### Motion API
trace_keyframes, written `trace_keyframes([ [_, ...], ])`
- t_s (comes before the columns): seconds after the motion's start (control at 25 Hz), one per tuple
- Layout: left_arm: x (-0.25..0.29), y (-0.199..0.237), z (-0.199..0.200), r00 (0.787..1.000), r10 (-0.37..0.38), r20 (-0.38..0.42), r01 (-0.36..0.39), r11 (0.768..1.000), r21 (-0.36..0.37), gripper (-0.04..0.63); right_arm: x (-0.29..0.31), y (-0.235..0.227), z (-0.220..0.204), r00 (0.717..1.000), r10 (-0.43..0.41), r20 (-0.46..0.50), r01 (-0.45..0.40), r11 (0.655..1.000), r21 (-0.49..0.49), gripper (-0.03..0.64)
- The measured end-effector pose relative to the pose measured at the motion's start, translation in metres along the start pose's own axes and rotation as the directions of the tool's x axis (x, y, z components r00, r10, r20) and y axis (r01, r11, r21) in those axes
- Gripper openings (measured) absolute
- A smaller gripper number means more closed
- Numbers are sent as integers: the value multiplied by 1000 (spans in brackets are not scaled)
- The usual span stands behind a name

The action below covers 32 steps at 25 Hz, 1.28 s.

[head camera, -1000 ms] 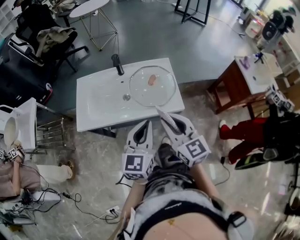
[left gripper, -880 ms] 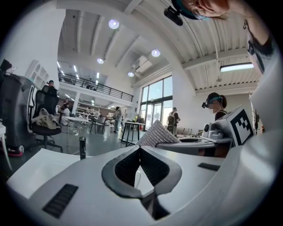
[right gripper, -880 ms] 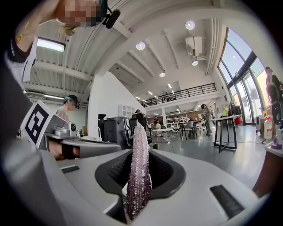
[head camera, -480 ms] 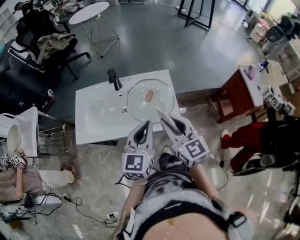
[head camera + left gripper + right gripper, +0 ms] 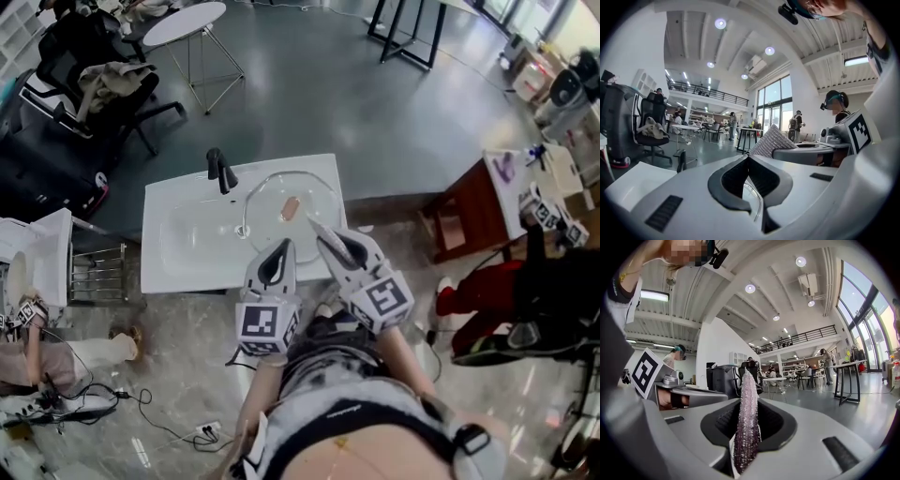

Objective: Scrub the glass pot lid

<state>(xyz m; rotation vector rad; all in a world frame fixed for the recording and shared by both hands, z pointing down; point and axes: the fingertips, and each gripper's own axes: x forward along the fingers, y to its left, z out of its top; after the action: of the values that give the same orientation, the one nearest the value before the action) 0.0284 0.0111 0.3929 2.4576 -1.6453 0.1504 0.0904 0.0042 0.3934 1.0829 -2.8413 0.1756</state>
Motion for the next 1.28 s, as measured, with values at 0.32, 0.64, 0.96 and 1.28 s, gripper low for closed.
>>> trace_keyframes([
  [0.32,18,7,-7,1000,9,-24,-9,1000,-17,0,9,-21,-13,999,-14,-30,15,1000,17,83],
  [0.64,46,22,-4,996,-74,-43,74,997,7,0,18,-48,-14,989,-145,-7,145,989,34,83],
  [0.96,69,53,-2,985,-158,-64,161,986,38,0,41,-53,-18,967,-255,-20,255,966,38,83],
  [1.28,86,81,-8,965,-247,-88,249,968,22,0,67,-48,-17,938,-337,-81,342,938,56,83],
])
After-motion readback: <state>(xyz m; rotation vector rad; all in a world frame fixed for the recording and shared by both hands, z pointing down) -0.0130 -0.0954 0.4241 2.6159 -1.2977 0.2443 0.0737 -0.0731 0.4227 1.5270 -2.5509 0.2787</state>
